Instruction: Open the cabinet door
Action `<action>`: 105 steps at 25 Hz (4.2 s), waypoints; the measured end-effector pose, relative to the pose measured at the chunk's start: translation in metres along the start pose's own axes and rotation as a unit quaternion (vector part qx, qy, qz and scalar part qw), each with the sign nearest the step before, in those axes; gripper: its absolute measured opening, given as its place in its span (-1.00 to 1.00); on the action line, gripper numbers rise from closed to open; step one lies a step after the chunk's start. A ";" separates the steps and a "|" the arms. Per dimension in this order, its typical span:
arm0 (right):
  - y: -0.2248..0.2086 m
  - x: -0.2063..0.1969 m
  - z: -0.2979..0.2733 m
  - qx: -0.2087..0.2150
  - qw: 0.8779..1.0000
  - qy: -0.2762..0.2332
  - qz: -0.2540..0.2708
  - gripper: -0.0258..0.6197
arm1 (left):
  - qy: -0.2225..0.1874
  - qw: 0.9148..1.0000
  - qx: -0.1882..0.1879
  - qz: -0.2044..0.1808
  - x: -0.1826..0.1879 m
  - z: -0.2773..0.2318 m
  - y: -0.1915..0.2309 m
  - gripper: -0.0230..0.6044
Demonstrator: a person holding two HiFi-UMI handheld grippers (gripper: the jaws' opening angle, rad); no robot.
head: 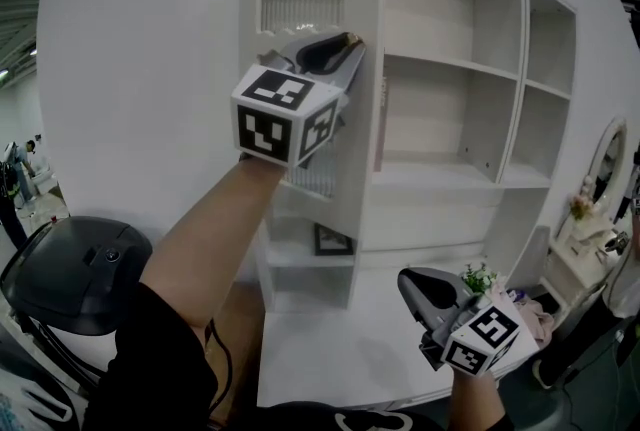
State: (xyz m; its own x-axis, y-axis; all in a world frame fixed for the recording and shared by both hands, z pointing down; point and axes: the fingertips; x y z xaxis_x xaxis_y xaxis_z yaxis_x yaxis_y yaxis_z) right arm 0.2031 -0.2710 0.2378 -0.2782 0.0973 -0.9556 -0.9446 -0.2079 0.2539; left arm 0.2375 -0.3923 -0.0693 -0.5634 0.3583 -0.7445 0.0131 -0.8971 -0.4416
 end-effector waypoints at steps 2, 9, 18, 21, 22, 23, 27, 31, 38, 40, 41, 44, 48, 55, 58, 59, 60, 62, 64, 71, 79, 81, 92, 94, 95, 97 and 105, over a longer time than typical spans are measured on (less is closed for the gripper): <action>0.009 0.004 0.000 0.000 1.000 0.002 0.005 -0.92 | -0.005 1.000 -0.003 0.008 0.006 0.010 0.001 -0.69; 0.042 0.018 0.003 0.005 1.000 0.005 0.016 -0.92 | -0.016 0.999 -0.011 0.038 0.026 0.043 0.008 -0.68; 0.092 0.028 -0.009 0.030 0.999 0.006 0.025 -0.91 | -0.026 0.998 -0.012 0.064 0.049 0.096 0.027 -0.65; 0.106 0.029 -0.015 0.036 0.999 0.004 0.023 -0.92 | -0.022 0.998 -0.009 0.060 0.054 0.109 0.034 -0.64; 0.111 0.028 -0.017 0.037 0.999 0.004 0.021 -0.92 | -0.022 0.998 -0.008 0.061 0.055 0.114 0.037 -0.64; 0.116 0.028 -0.019 0.039 0.999 0.003 0.020 -0.92 | -0.022 0.998 -0.007 0.062 0.058 0.119 0.040 -0.63; 0.136 0.027 -0.026 0.046 0.999 0.003 0.018 -0.91 | -0.030 0.996 -0.012 0.081 0.065 0.143 0.055 -0.62; 0.148 0.024 -0.033 0.046 0.999 0.007 0.010 -0.92 | -0.040 0.994 -0.021 0.102 0.067 0.160 0.072 -0.62; 0.191 0.017 -0.057 0.042 0.999 0.016 0.000 -0.92 | -0.067 0.989 -0.036 0.127 0.074 0.214 0.113 -0.62; 0.190 0.016 -0.056 0.042 0.999 0.018 -0.002 -0.91 | -0.069 0.988 -0.032 0.134 0.074 0.216 0.116 -0.62; 0.188 0.017 -0.054 0.043 0.999 0.018 -0.001 -0.92 | -0.069 0.988 -0.031 0.138 0.073 0.215 0.117 -0.62; 0.186 0.020 -0.048 0.049 0.999 0.022 0.006 -0.92 | -0.067 0.988 -0.025 0.138 0.072 0.212 0.119 -0.62; 0.185 0.027 -0.038 0.045 0.998 0.027 0.017 -0.92 | -0.063 0.989 -0.022 0.135 0.071 0.211 0.119 -0.62; 0.179 0.031 -0.022 0.036 0.999 0.029 0.008 -0.92 | -0.054 0.991 -0.012 0.122 0.077 0.217 0.119 -0.41; 0.181 0.031 -0.013 0.035 0.999 0.026 -0.002 -0.92 | -0.047 0.990 -0.005 0.132 0.075 0.230 0.114 -0.33; 0.183 0.031 -0.011 0.036 0.999 0.026 -0.005 -0.92 | -0.041 0.991 -0.002 0.131 0.072 0.238 0.110 -0.31; 0.187 0.031 -0.008 0.037 0.999 0.024 -0.007 -0.91 | -0.032 0.992 0.001 0.125 0.069 0.247 0.105 -0.30; 0.198 0.032 -0.003 0.044 0.999 0.024 -0.009 -0.92 | -0.012 0.994 0.007 0.106 0.062 0.268 0.092 -0.30; 0.210 0.035 0.003 0.053 0.998 0.027 -0.006 -0.92 | 0.003 0.995 0.010 0.099 0.057 0.289 0.075 -0.30; 0.254 0.051 0.037 0.069 0.997 0.025 -0.019 -0.92 | 0.071 0.983 -0.023 0.165 0.029 0.370 -0.036 -0.38; 0.298 0.055 0.088 0.067 0.997 0.020 -0.024 -0.92 | 0.137 0.954 -0.092 0.251 0.003 0.456 -0.207 -0.74; 0.306 0.044 0.104 0.067 0.997 0.017 -0.036 -0.92 | 0.148 0.944 -0.100 0.276 -0.003 0.478 -0.244 -0.77; 0.348 0.000 0.154 0.056 0.995 0.026 -0.082 -0.92 | 0.162 0.935 -0.075 0.306 -0.010 0.536 -0.318 -0.90; 0.356 -0.009 0.161 0.052 0.994 0.035 -0.089 -0.92 | 0.163 0.930 -0.083 0.320 -0.009 0.540 -0.324 -0.90; 0.358 -0.011 0.164 0.049 0.993 0.036 -0.096 -0.92 | 0.164 0.928 -0.085 0.324 -0.009 0.542 -0.327 -0.90; 0.362 -0.013 0.170 0.045 0.992 0.033 -0.111 -0.92 | 0.173 0.925 -0.087 0.328 -0.009 0.544 -0.333 -0.89; 0.373 -0.018 0.187 0.038 0.992 0.044 -0.109 -0.92 | 0.193 0.916 -0.089 0.339 -0.002 0.549 -0.343 -0.89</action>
State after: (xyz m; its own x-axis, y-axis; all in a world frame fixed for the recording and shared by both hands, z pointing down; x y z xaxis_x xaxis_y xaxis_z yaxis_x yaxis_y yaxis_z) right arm -0.1766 -0.1683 0.3772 -0.0520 0.0468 -0.9976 -0.9921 -0.1167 0.0462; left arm -0.2195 -0.2278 0.3589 -0.0428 -0.1712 -0.9843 0.4056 -0.9033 0.1395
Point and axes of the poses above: the fingertips, and each gripper's own axes: z backward along the fingers, y to its left, x out of its top, and after that the axes turned 5 degrees about z, right-handed
